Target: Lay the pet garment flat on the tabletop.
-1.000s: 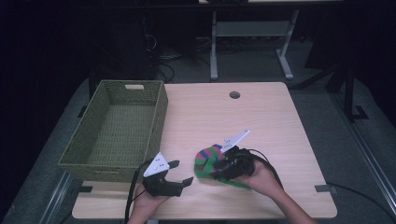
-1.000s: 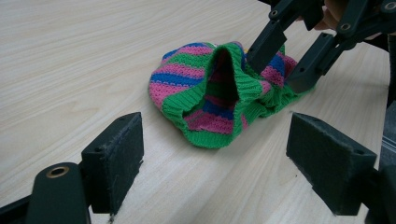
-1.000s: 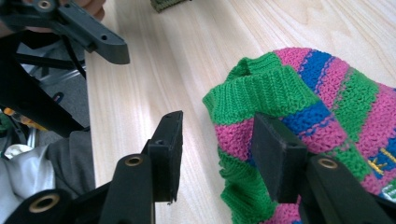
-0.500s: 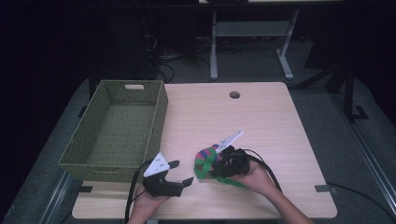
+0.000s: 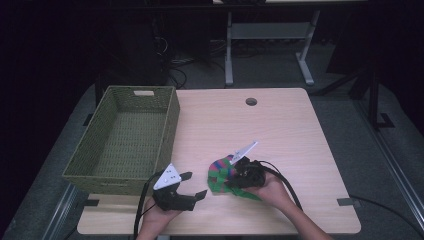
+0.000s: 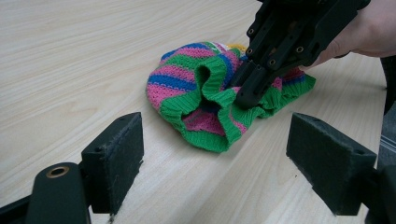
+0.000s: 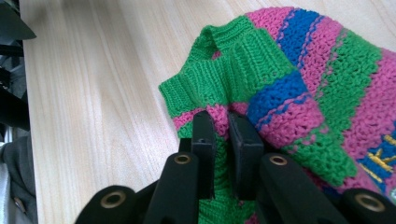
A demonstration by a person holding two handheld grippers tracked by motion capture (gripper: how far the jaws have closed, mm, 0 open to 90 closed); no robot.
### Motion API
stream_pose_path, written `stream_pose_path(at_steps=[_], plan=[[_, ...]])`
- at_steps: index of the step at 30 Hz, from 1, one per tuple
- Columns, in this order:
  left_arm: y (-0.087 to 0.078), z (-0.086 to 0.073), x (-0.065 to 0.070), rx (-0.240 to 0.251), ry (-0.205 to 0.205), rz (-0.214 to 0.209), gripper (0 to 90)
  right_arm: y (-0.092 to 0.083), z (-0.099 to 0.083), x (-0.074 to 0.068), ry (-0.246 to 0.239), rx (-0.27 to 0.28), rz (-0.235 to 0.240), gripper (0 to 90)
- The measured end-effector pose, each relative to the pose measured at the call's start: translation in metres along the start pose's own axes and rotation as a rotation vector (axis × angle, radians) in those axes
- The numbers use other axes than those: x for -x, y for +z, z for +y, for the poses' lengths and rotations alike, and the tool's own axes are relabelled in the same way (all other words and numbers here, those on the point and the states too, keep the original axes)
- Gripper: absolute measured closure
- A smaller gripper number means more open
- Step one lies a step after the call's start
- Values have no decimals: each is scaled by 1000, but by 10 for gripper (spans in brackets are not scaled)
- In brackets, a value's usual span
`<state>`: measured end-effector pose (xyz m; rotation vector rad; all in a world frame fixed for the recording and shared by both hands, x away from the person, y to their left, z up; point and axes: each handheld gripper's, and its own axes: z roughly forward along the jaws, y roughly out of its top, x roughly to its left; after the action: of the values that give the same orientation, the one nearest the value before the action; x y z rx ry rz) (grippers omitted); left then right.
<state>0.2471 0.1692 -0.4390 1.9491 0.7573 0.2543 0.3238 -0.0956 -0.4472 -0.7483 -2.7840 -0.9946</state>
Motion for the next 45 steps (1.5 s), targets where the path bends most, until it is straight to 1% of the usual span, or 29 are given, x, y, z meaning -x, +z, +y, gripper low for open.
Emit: stream_pose_path(at_steps=[6, 10, 17, 18, 19, 21, 27, 32, 43, 45], plan=[[1, 0, 0, -3, 0, -1, 186, -2, 0, 1, 12, 5, 11, 830], [2, 0, 1, -3, 0, -3, 186, -6, 0, 0, 8, 12, 13, 832], [2, 0, 0, -4, -2, -4, 185, -16, 0, 0, 9, 29, 16, 834], [2, 0, 0, -4, -2, -4, 186, -18, 0, -1, 17, 31, 16, 834], [2, 0, 0, -5, -1, -4, 185, -19, -1, 0, 11, 36, 18, 834], [2, 0, 0, -5, -2, -4, 185, -23, -1, -1, 19, 40, 18, 834], [2, 0, 0, -5, -3, -4, 186, -30, -2, -1, 23, 59, 24, 835], [2, 0, 0, -5, -2, -4, 186, -38, -1, -1, 16, 69, 18, 834], [3, 0, 1, -7, 0, -3, 186, -52, -3, 1, 19, 94, 11, 835], [3, 0, 1, -8, 2, -5, 186, -55, -3, 1, 27, 98, 12, 835]])
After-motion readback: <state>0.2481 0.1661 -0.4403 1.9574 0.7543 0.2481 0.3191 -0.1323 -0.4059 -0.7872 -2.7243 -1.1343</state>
